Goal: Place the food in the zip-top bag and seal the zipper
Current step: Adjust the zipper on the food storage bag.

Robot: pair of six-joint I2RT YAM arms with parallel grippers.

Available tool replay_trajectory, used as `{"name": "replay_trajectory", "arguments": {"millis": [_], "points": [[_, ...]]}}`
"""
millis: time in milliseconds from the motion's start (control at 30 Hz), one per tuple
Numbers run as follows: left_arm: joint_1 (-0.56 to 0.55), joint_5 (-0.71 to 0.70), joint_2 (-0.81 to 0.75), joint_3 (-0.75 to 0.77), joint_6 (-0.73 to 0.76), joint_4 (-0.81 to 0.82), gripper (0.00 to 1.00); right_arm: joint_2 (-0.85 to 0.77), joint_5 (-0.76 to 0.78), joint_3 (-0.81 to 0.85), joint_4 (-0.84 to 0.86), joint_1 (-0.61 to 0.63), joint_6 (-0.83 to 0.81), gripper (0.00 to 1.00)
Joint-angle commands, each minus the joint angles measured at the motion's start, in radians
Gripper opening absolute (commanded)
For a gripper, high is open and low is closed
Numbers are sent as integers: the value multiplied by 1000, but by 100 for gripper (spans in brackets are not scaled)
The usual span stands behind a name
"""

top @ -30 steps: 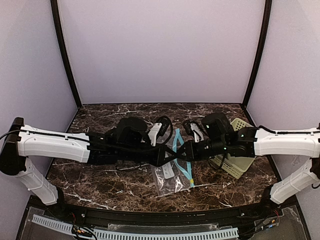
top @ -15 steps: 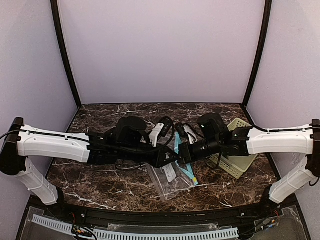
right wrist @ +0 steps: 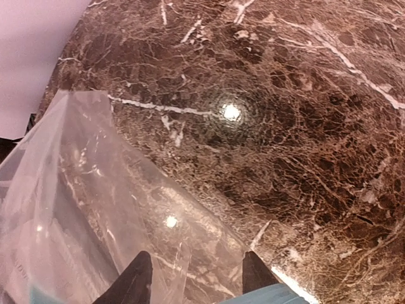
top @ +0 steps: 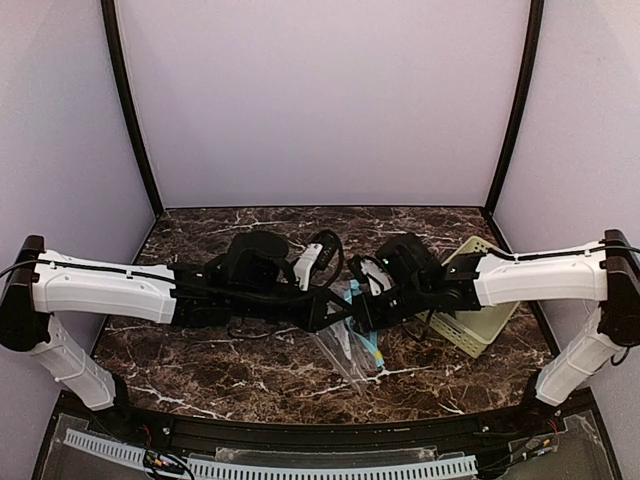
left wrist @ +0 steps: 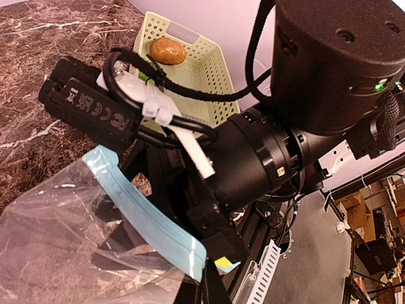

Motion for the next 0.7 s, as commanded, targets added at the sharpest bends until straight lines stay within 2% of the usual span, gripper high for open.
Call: {"name": "replay_trajectory", "arguments": {"millis": [0, 100, 300, 533, 667], "points": [[4, 9, -49, -1, -2, 2, 1, 27, 154, 49, -121, 10, 7, 47], [7, -7, -53, -2, -9, -33, 1, 15, 182, 41, -129, 10, 31, 48], [15, -60, -74, -19, -26, -110, 1, -30, 181, 40, -140, 10, 40, 60], [35, -132, -79, -41, -46, -227, 1, -179, -26, 29, -54, 12, -29, 84], [56, -146, -80, -54, -60, -240, 1, -278, -107, -5, -37, 13, -33, 91]]}}
